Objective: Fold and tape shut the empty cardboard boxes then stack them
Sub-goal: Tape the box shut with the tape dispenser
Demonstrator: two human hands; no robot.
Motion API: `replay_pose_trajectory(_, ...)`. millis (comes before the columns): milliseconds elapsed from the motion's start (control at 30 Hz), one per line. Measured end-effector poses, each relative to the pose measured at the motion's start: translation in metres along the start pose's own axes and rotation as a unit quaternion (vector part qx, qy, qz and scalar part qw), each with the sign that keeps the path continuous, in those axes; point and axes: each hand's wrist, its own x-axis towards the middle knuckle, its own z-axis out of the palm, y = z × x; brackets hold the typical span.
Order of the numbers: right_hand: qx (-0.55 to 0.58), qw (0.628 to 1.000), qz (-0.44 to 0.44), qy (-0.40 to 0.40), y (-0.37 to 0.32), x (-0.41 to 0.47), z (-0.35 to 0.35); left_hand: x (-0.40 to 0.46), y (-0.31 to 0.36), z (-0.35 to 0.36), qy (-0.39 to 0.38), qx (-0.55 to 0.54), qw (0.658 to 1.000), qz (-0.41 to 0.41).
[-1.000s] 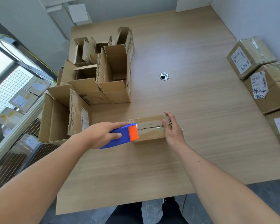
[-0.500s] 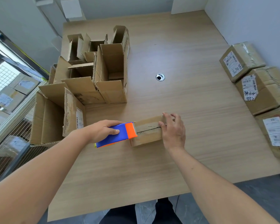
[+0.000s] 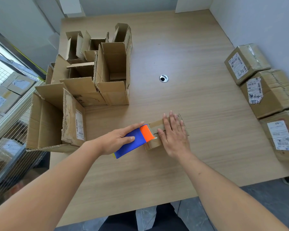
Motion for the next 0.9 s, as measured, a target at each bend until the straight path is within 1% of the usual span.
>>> replay_pose_trajectory(200, -0.022, 1.0, -0.012, -0.017, 0.002, 0.001, -0.001, -0.003, -0.008, 0.003, -0.003, 0.056, 0.998, 0.028)
replay_pose_trajectory(333, -0.014, 0.999, -0.014, -0.029, 0.002, 0.002, -0.003, -0.007, -0.009, -0.001, 0.006, 0.063, 0.997, 0.04)
replay_pose_trajectory(533, -0.014, 0.999, -0.015, -0.04, 0.003, 0.003, -0.004, -0.014, -0.018, -0.007, 0.004, 0.089, 0.995, 0.042)
replay_pose_trajectory(733, -0.021, 0.999, -0.018, -0.041, 0.004, 0.004, -0.004, -0.026, -0.026, -0.011, 0.007, 0.081, 0.996, 0.03)
replay_pose_trajectory(900, -0.015, 0.998, -0.017, -0.053, 0.004, 0.004, -0.007, -0.039, -0.035, -0.017, 0.005, 0.111, 0.994, 0.015)
